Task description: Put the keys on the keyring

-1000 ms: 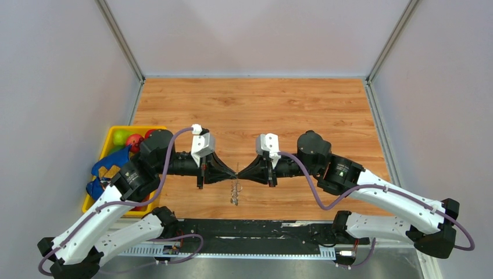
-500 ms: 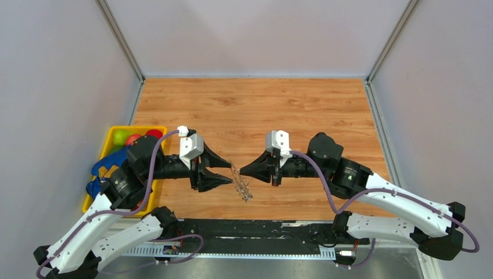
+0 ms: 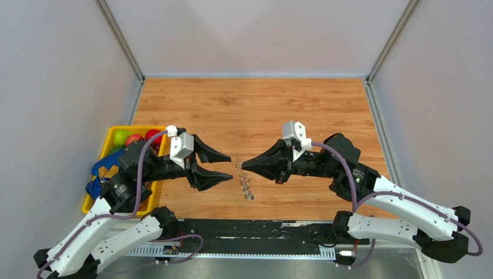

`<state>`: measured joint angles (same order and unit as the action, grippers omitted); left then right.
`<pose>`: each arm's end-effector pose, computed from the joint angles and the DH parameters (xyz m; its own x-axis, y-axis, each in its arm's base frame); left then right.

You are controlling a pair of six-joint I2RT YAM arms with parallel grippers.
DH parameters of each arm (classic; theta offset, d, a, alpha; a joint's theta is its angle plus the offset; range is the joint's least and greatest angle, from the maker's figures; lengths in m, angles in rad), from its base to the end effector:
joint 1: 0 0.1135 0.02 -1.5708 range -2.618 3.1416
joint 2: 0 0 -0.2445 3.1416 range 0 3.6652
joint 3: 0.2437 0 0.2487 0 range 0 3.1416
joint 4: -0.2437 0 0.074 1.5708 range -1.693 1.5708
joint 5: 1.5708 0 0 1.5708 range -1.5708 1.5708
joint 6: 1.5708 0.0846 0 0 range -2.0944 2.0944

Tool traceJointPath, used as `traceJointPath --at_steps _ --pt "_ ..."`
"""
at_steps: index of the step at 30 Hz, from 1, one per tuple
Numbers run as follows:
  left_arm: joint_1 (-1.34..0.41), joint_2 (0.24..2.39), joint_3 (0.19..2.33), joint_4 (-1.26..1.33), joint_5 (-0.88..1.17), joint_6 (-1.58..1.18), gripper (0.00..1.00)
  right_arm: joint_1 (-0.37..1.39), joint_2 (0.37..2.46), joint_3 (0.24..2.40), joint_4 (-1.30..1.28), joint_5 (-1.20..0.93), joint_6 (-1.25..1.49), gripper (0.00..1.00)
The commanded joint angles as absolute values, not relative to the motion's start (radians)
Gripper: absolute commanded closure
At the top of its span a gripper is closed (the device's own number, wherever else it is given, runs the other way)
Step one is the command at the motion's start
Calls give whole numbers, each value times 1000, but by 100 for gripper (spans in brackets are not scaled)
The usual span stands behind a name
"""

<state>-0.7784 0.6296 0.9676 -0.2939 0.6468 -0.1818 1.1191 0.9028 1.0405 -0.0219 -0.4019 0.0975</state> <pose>0.0864 -0.1568 0.4004 -0.1479 -0.0567 -0.9874 0.9784 0.1375 -0.1545 0.0794 0.2396 0.4156 -0.0469 0.1085 -0.9930 -0.9978 0.0418 0.0517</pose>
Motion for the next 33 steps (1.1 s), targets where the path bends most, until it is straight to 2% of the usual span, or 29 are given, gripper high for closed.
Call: traceJointPath --at_steps 1,12,22,33 --pt "-781 619 952 -171 656 -233 40 1127 890 1055 95 -394 180 100" --pt "-782 586 899 31 656 -311 62 1127 892 1012 178 -305 290 100" --pt "-782 580 866 92 666 -350 67 1129 882 976 266 -260 340 100" --pt "-781 571 864 74 635 -339 65 1159 894 984 282 -272 322 100"
